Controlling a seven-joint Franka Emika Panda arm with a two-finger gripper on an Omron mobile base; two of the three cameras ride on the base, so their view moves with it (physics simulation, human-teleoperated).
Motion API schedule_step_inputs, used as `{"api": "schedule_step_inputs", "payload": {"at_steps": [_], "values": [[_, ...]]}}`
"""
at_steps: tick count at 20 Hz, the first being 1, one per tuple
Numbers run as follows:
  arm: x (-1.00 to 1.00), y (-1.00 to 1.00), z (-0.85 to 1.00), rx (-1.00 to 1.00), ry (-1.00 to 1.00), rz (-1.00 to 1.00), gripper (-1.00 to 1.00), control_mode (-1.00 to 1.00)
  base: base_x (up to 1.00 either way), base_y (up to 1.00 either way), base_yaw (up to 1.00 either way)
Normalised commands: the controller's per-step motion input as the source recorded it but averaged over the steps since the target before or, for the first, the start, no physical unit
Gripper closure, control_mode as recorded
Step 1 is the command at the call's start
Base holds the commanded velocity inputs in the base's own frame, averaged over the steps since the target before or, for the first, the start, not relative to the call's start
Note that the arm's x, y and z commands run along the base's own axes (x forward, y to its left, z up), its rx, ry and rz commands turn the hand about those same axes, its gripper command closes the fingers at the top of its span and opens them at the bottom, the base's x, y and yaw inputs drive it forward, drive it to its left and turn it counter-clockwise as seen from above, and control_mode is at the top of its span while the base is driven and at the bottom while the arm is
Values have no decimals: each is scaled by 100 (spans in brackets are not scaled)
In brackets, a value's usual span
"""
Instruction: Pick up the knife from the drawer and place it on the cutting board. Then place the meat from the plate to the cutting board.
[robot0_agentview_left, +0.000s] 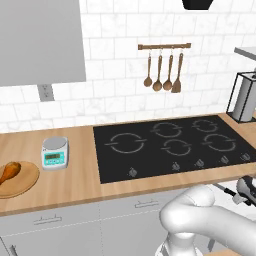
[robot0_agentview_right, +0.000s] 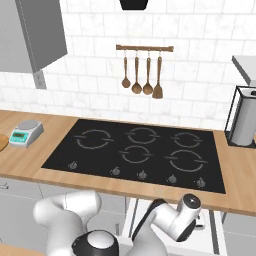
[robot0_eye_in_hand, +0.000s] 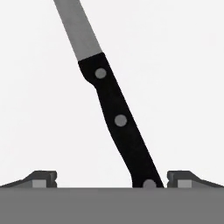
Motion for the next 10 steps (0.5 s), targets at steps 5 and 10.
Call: {"api": "schedule_step_inputs", "payload": {"at_steps": [5,10], "values": [[23,-33,-37,0,11,16,-100,-100,0,0,0],[13,-63,-47,0,11,20,-100,-100,0,0,0]]}}
